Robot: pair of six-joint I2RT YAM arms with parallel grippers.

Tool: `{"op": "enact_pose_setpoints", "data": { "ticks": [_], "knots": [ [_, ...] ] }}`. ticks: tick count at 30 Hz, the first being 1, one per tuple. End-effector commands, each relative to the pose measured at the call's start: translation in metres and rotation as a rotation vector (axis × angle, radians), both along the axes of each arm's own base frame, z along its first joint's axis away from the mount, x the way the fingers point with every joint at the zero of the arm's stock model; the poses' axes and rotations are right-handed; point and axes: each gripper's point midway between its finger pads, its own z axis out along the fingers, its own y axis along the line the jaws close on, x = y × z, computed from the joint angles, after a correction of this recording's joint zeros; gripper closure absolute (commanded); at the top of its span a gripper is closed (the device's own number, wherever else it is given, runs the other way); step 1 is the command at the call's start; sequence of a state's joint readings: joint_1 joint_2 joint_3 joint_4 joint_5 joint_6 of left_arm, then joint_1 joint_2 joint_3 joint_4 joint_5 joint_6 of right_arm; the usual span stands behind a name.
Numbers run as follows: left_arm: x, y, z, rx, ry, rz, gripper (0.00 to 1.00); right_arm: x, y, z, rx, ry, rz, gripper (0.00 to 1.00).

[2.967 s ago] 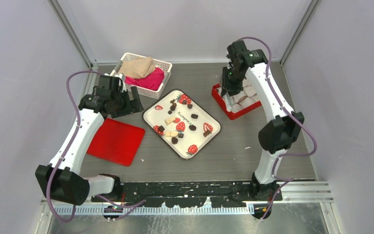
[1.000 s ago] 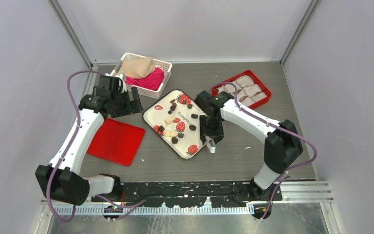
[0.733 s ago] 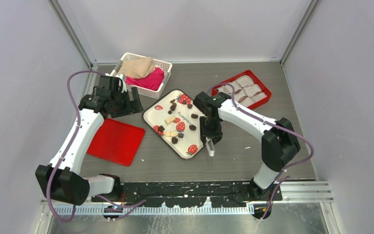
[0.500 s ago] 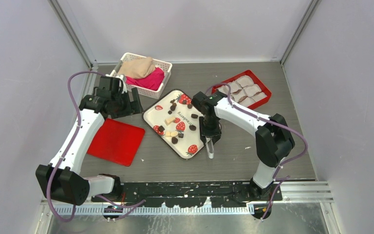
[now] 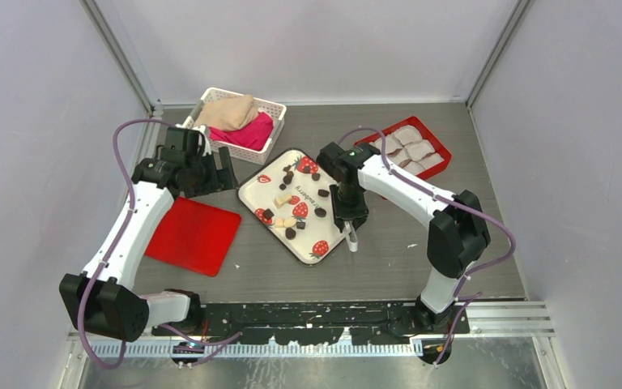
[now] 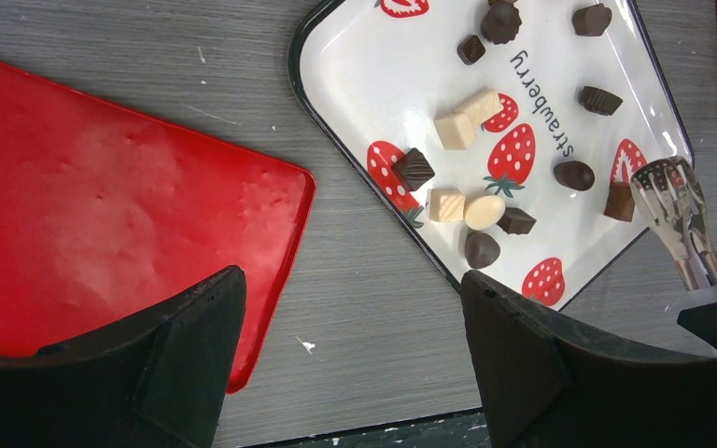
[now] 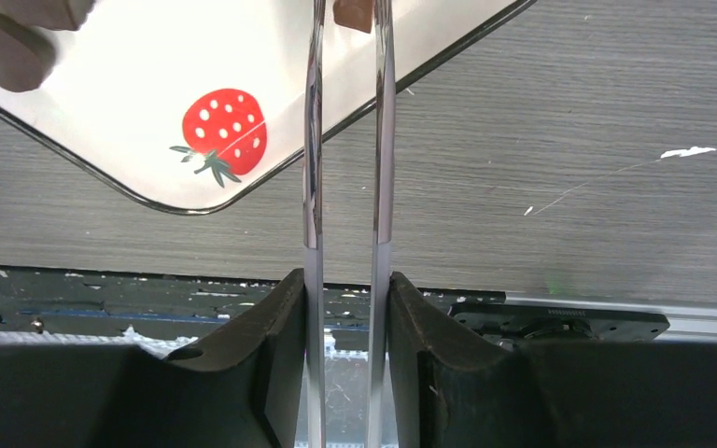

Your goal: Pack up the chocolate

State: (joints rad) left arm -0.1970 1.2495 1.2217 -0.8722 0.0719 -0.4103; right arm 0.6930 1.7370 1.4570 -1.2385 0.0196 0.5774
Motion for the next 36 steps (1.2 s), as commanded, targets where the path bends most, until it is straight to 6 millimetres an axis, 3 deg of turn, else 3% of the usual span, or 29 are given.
{"op": "enact_pose_setpoints", "data": {
  "ticks": [1,2,5,8,16,20,22,25,26,36],
  "knots": [
    [0.005,-0.002,0.013,-0.006,-0.059,-0.012,0.15,0.007,0.003,0.027,0.025,-0.058,0.035,0.99],
    [0.005,-0.002,0.013,-0.007,-0.059,-0.011,0.15,0.006,0.003,0.026,0.024,-0.052,0.036,0.98],
    [0.004,-0.001,0.012,-0.006,-0.058,-0.010,0.15,0.001,0.001,0.022,0.021,-0.033,0.032,0.74],
    [0.004,-0.001,0.012,-0.005,-0.059,-0.008,0.15,-0.003,-0.001,0.016,0.017,-0.014,0.029,0.58],
    [0.006,-0.003,0.011,-0.012,-0.057,-0.009,0.15,-0.016,0.002,0.002,0.020,0.065,0.047,0.49],
    [0.007,-0.003,0.011,-0.011,-0.056,-0.009,0.15,-0.019,0.003,-0.001,0.012,0.086,0.064,0.51],
    [0.008,-0.003,0.011,-0.012,-0.058,-0.010,0.15,-0.018,0.002,0.000,0.002,0.081,0.069,0.64],
    [0.009,-0.003,0.012,-0.012,-0.059,-0.009,0.15,-0.013,0.000,0.006,-0.015,0.056,0.074,0.94],
    [0.009,-0.003,0.012,-0.012,-0.060,-0.010,0.15,-0.012,0.000,0.010,-0.015,0.051,0.075,0.99],
    [0.010,-0.004,0.014,-0.017,-0.062,-0.011,0.15,0.017,-0.006,0.051,-0.042,-0.090,0.091,0.99]
  ]
}}
